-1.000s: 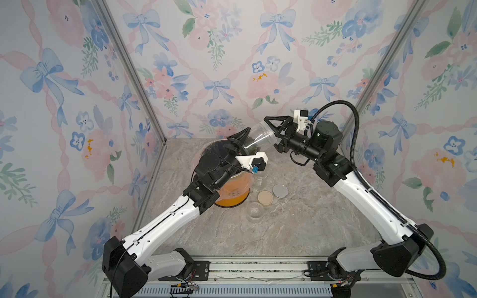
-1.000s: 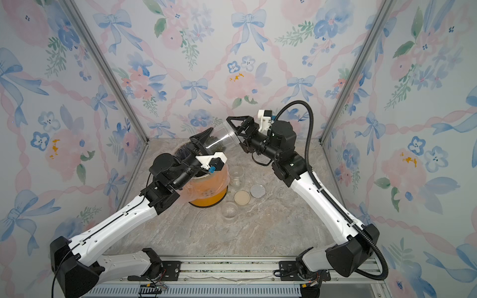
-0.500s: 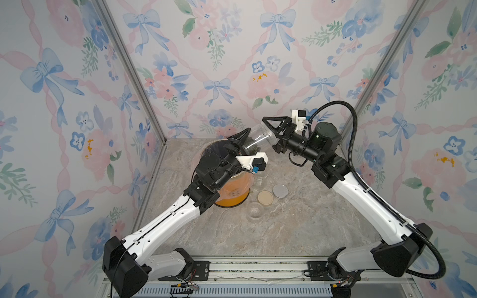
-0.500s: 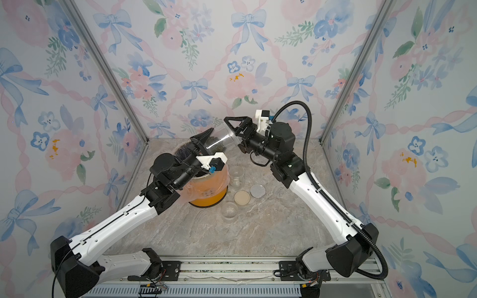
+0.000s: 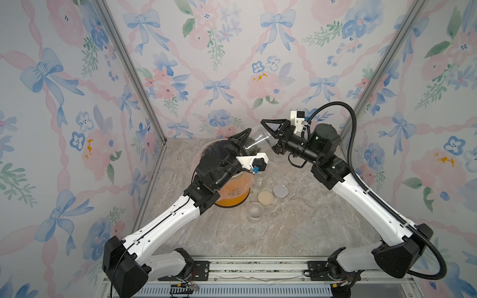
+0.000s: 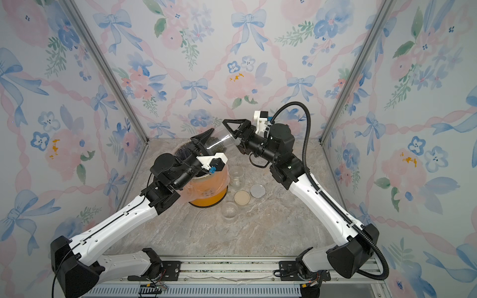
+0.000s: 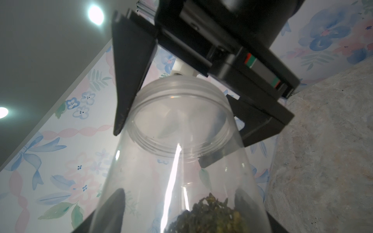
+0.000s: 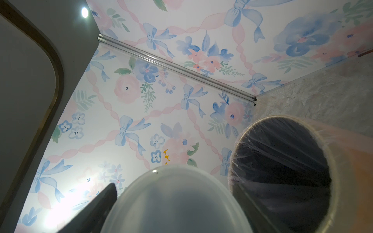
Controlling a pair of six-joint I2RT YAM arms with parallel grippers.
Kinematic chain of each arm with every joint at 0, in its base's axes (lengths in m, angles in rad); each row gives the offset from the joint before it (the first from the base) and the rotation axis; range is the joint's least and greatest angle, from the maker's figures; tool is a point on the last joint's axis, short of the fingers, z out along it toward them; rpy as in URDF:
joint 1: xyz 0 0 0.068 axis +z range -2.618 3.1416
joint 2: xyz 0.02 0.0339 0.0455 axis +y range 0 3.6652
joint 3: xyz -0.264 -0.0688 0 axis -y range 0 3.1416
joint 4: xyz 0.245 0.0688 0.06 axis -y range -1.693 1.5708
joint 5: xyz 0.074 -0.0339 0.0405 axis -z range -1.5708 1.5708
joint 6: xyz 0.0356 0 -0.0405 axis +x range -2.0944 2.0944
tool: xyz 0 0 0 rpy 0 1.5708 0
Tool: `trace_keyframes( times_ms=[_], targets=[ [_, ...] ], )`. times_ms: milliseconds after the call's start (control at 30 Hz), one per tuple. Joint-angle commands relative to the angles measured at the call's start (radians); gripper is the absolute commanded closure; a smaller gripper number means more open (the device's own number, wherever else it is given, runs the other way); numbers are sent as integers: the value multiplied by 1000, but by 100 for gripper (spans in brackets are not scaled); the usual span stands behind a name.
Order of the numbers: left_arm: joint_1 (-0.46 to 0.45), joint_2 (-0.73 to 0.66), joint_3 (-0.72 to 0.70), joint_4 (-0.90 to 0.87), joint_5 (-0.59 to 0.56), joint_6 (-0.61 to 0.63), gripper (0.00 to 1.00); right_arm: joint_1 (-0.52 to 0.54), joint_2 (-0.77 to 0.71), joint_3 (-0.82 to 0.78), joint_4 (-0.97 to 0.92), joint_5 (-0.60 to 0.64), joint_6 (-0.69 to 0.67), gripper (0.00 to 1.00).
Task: Empty moldy tea leaves from jars
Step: Unscrew the lid from the jar.
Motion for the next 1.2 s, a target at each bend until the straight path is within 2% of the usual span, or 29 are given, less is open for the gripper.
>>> trace_keyframes(
  times_ms=[0, 333, 500, 700, 1167],
  targets=[
    [-3, -8, -2, 54, -2, -32, 64, 12, -30, -18, 14, 1, -21, 21],
    [-3, -10, -5, 53, 0, -42, 64, 18, -29, -18, 15, -12, -70, 37],
    [-3, -14, -1, 33, 22, -97, 64, 17, -32, -22, 36, -45, -121, 43],
    [2, -22, 40, -24, 82, -238, 64, 14, -34, -18, 29, -62, -161, 47],
    [75, -27, 132, -94, 306, -702, 66, -20, -37, -37, 90, -140, -202, 49]
  ],
)
